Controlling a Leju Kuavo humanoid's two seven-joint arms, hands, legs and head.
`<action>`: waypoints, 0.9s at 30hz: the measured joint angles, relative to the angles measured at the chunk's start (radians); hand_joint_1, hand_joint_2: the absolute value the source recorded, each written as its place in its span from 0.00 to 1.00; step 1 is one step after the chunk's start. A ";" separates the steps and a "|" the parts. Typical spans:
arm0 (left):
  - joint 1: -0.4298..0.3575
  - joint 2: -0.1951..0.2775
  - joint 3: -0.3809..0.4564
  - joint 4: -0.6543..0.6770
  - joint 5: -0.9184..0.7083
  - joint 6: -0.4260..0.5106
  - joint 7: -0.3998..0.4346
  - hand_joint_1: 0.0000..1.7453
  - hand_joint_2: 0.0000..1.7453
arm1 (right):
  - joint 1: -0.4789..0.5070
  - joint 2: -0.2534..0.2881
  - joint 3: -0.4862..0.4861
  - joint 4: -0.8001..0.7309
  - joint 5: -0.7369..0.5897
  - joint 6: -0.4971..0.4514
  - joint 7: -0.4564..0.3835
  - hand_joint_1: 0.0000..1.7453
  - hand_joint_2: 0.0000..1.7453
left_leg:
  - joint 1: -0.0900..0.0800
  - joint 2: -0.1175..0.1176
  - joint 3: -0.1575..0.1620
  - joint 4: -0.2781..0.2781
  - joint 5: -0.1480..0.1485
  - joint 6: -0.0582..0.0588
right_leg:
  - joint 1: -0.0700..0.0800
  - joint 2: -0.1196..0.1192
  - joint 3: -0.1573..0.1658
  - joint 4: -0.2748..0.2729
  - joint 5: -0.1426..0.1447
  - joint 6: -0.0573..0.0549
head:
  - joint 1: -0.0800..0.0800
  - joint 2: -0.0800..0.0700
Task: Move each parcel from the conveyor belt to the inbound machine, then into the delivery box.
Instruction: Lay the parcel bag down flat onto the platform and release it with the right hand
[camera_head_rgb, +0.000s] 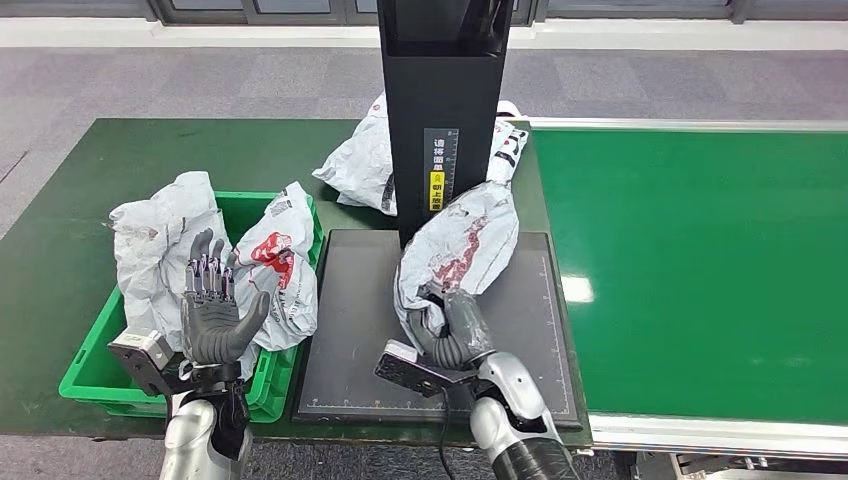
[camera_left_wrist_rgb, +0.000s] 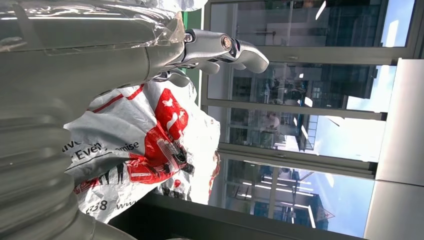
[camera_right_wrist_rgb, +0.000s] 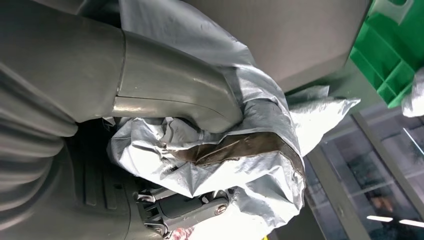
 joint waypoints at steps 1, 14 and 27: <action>0.000 0.000 0.000 0.001 0.000 0.000 0.000 0.00 1.00 | -0.001 0.000 0.000 0.005 0.000 0.001 0.001 0.73 1.00 | 0.000 0.000 0.000 0.000 0.000 0.000 | 0.000 0.000 0.000 0.000 0.000 0.000 | 0.000 0.000; -0.002 0.001 -0.001 0.020 0.008 0.009 -0.010 0.00 1.00 | -0.003 0.001 0.002 0.039 -0.051 -0.006 -0.003 0.00 0.50 | 0.000 0.000 0.000 0.000 0.000 0.000 | 0.000 0.000 0.000 0.000 0.000 0.000 | 0.000 0.000; -0.003 0.002 -0.002 0.028 0.017 0.039 -0.023 0.00 1.00 | 0.077 -0.015 -0.010 -0.223 -0.299 -0.137 -0.265 0.00 1.00 | 0.000 0.001 0.000 0.000 0.000 0.000 | 0.000 0.001 -0.001 0.000 0.000 0.000 | 0.000 0.000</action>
